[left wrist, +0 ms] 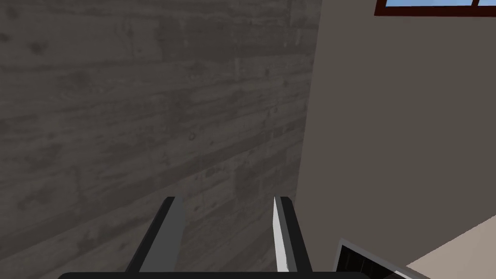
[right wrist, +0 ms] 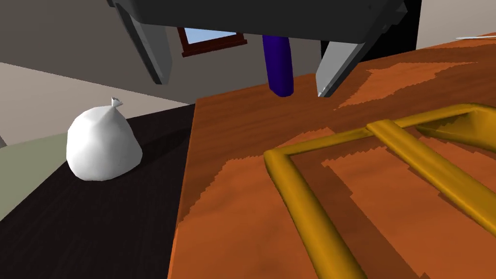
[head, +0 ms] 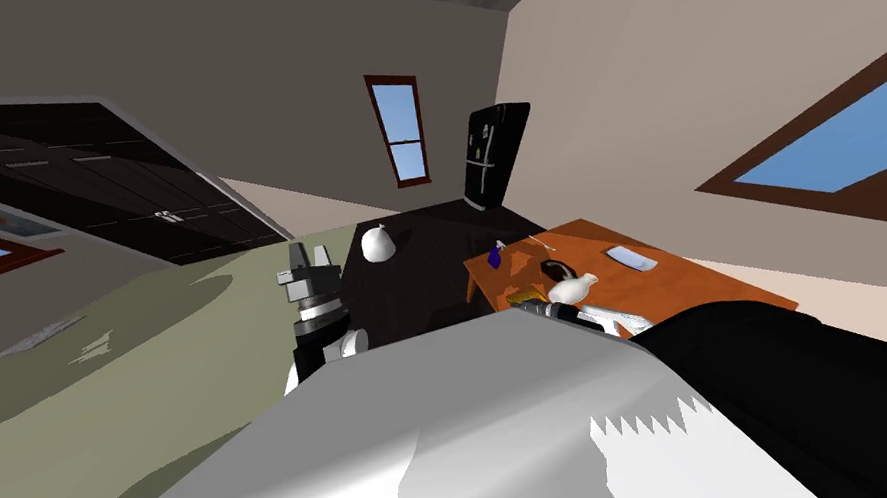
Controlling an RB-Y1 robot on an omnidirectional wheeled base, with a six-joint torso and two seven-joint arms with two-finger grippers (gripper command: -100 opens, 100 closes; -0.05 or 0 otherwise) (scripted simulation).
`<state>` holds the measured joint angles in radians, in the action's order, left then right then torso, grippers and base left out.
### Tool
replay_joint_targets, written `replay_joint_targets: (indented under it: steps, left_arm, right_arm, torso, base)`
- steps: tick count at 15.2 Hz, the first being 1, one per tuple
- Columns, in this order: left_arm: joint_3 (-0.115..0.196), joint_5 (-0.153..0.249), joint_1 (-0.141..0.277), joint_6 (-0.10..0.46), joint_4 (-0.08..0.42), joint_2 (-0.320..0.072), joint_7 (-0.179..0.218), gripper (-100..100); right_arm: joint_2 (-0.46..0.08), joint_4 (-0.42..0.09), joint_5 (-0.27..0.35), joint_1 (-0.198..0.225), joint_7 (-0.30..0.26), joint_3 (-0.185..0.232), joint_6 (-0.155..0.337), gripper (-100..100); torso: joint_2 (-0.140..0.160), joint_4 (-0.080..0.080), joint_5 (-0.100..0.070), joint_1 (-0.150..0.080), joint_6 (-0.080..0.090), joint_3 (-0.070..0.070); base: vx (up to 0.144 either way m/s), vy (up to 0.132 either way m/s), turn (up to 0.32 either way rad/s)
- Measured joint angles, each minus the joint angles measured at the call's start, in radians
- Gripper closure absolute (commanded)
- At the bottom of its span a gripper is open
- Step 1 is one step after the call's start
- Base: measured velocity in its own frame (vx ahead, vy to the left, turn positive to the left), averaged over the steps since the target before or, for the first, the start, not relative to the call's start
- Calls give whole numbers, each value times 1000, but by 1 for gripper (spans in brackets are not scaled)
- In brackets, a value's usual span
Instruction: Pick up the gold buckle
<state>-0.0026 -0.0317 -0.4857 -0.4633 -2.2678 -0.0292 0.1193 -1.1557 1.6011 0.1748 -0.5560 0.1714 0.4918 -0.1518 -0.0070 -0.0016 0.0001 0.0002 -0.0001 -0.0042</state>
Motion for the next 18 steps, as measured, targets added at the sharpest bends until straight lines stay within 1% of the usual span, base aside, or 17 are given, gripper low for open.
replay_joint_targets:
  steps: [2, 5, 6, 7, 8, 10, 11, 12, 13, 14, 15, 16, 18]
  left_arm:
    - [0, 0, 0, 0, 0, 0, 0, 0]
    - [0, 0, 0, 0, 0, 0, 0, 0]
    - [0, 0, 0, 0, 0, 0, 0, 0]
    - [0, 0, 0, 0, 0, 0, 0, 0]
    - [0, 0, 0, 0, 0, 0, 0, 0]
    - [0, 0, 0, 0, 0, 0, 0, 0]
    - [0, 0, 0, 0, 0, 0, 0, 0]
    - [0, 0, 0, 0, 0, 0, 0, 0]
    - [0, 0, 0, 0, 0, 0, 0, 0]
    - [0, 0, 0, 0, 0, 0, 0, 0]
    - [0, 0, 0, 0, 0, 0, 0, 0]
    - [0, 0, 0, 0, 0, 0, 0, 0]
    - [0, 0, 0, 0, 0, 0, 0, 0]
  right_arm:
    - [-30, -10, 6, -10, 3, 22, 19, -100]
    - [-55, -54, 19, -6, 9, 68, 36, -100]
    - [-79, -73, 20, 2, 5, 94, 41, -100]
    - [-98, -96, 23, 17, 0, 129, 49, -100]
    - [-110, -101, 26, 8, 0, 140, 56, -100]
    - [-111, -129, 36, 1, 9, 162, 62, -100]
    - [-125, -142, 39, 0, 10, 183, 64, -100]
    - [-127, -155, 44, -6, 13, 196, 66, -100]
    - [-131, -157, 48, -15, 17, 206, 73, -100]
    - [-134, -172, 52, -23, 21, 220, 74, -100]
    - [-137, -172, 57, -31, 25, 236, 82, -100]
    - [-137, -170, 58, -33, 26, 240, 87, -100]
    - [-112, -191, 62, -25, 30, 241, 87, -100]
  torso:
    - [1, 0, 0, 0, 0, 1]
    - [1, 0, 0, 1, 0, 1]
    - [0, 0, 0, 1, 0, 0]
    - [-1, 0, 0, 1, 0, -1]
    - [-2, 0, 0, 1, 0, -1]
    - [0, 0, 0, 0, 0, 0]
    - [0, 0, 0, 0, 0, 0]
    - [0, 0, 0, 1, 0, 0]
    - [0, 0, 0, 1, 0, 0]
    - [0, 0, 0, 1, 0, 0]
    - [0, 0, 0, 1, 0, 0]
    - [1, 0, 0, 1, 0, 1]
    - [5, 1, 0, 1, 0, 3]
  base:
    - [66, -9, 86]
    - [78, -4, 76]
    - [120, 1, 140]
    - [113, -10, 103]
    - [92, -18, 72]
    - [72, -17, 69]
    - [86, -12, 89]
    - [82, -13, 46]
    - [92, -17, 52]
    - [97, -12, 60]
    - [57, -5, 20]
    - [14, -10, 55]
    - [-10, -22, 77]
